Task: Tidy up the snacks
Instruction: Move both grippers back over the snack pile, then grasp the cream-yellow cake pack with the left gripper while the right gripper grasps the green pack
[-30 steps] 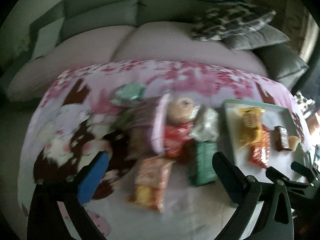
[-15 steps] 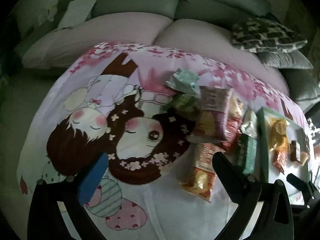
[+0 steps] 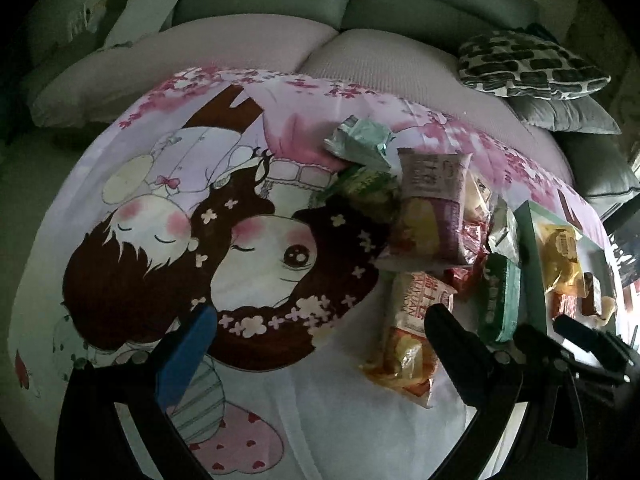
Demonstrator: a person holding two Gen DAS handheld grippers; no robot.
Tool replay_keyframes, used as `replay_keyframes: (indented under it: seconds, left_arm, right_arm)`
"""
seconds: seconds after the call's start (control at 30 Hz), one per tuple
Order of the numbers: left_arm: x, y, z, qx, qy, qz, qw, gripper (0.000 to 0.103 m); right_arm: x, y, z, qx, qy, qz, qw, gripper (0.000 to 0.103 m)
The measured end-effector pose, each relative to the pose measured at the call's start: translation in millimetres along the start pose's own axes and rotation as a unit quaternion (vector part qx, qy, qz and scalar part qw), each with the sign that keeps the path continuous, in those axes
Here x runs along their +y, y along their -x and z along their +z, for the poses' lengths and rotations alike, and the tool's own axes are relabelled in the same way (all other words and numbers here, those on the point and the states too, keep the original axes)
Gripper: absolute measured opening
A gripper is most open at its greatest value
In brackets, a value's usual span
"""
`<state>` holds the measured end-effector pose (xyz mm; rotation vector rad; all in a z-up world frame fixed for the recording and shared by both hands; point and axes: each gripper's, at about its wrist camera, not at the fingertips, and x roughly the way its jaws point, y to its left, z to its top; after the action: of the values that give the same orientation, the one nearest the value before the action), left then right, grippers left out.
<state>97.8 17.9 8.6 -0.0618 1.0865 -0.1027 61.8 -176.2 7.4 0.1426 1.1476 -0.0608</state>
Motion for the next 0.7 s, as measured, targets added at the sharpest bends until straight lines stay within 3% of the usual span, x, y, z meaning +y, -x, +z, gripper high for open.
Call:
replay_keyframes:
  seconds: [0.13,0.3,0.7]
  left_arm:
    - [-7.6,-2.4,-1.8,0.005,-0.015,-0.010,0.9998,0.103]
    - [-20.9,-10.3,-6.0,0.021,-0.041,-0.018,0.9988,0.103]
    - [-43.7,-31.5,-17.4,0.061,-0.081,-0.017,0.9947,0.103]
  right_arm:
    - [-0.7,-5.6,8.5,0.003,-0.007,0.014,1.000,0.069]
    - [3.1,-11.1,17.9,0.011,-0.009,0.034,0.999,0.069]
    - [-1.7,-37.1,26.2,0.045,-0.023,0.028,0.998,0.065]
